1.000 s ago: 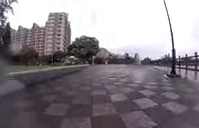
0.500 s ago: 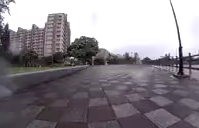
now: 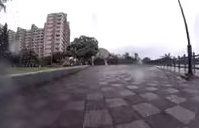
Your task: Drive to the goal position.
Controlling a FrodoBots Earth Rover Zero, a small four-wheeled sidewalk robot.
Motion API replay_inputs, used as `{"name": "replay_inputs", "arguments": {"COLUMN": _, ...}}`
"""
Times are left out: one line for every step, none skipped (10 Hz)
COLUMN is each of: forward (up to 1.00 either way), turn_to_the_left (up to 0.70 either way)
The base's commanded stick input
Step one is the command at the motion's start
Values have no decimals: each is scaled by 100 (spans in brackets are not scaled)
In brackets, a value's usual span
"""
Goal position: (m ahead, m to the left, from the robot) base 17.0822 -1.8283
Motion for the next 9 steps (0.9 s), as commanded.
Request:
{"name": "replay_inputs", "arguments": {"forward": 100, "turn_to_the_left": 0}}
{"name": "replay_inputs", "arguments": {"forward": 100, "turn_to_the_left": 0}}
{"name": "replay_inputs", "arguments": {"forward": 100, "turn_to_the_left": 0}}
{"name": "replay_inputs", "arguments": {"forward": 100, "turn_to_the_left": 0}}
{"name": "replay_inputs", "arguments": {"forward": 100, "turn_to_the_left": 0}}
{"name": "replay_inputs", "arguments": {"forward": 100, "turn_to_the_left": 0}}
{"name": "replay_inputs", "arguments": {"forward": 100, "turn_to_the_left": 0}}
{"name": "replay_inputs", "arguments": {"forward": 100, "turn_to_the_left": 0}}
{"name": "replay_inputs", "arguments": {"forward": 100, "turn_to_the_left": 0}}
